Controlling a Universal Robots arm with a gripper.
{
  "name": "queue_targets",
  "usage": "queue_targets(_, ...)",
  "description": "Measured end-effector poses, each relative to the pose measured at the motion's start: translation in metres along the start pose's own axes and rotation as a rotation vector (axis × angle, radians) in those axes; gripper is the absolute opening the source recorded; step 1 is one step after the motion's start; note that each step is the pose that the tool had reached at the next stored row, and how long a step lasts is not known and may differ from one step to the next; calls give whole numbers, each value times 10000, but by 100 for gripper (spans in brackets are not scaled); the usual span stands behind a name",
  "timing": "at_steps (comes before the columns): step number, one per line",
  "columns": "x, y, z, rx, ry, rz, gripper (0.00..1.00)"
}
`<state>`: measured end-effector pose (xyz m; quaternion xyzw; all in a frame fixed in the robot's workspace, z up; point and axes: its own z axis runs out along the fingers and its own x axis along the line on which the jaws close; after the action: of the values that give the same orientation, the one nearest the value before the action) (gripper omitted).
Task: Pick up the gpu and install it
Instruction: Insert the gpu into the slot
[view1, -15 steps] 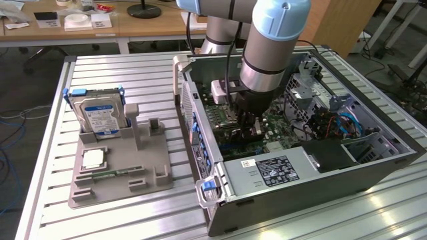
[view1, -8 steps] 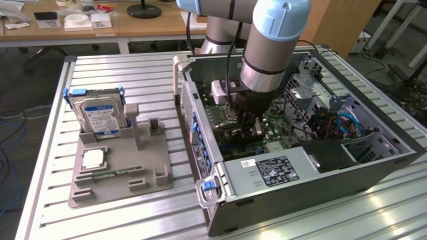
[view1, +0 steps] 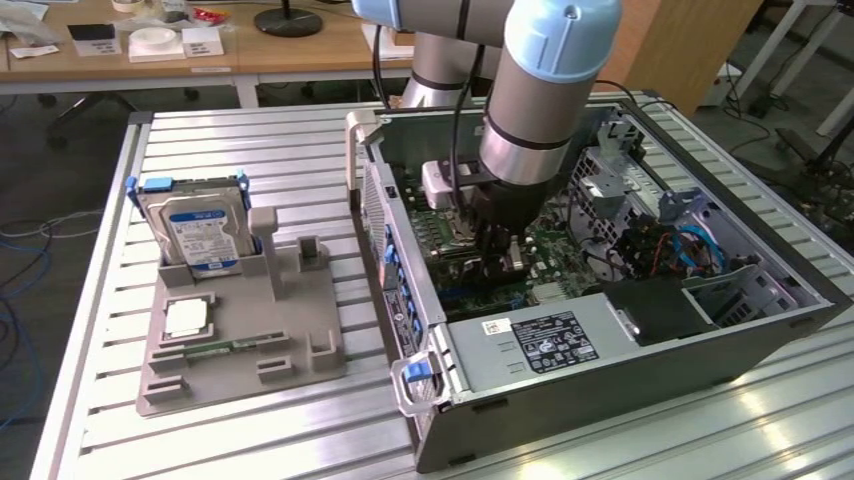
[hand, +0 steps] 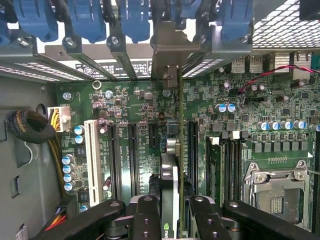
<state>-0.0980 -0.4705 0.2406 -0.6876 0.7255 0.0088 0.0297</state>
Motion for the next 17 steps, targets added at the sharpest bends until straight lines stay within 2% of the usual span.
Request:
queue_targets(12, 2, 3, 30, 0, 0, 2, 27)
queue_targets(15, -1, 2, 12, 8, -17, -1, 27)
queue_targets(17, -1, 1, -25, 0, -1, -2, 27)
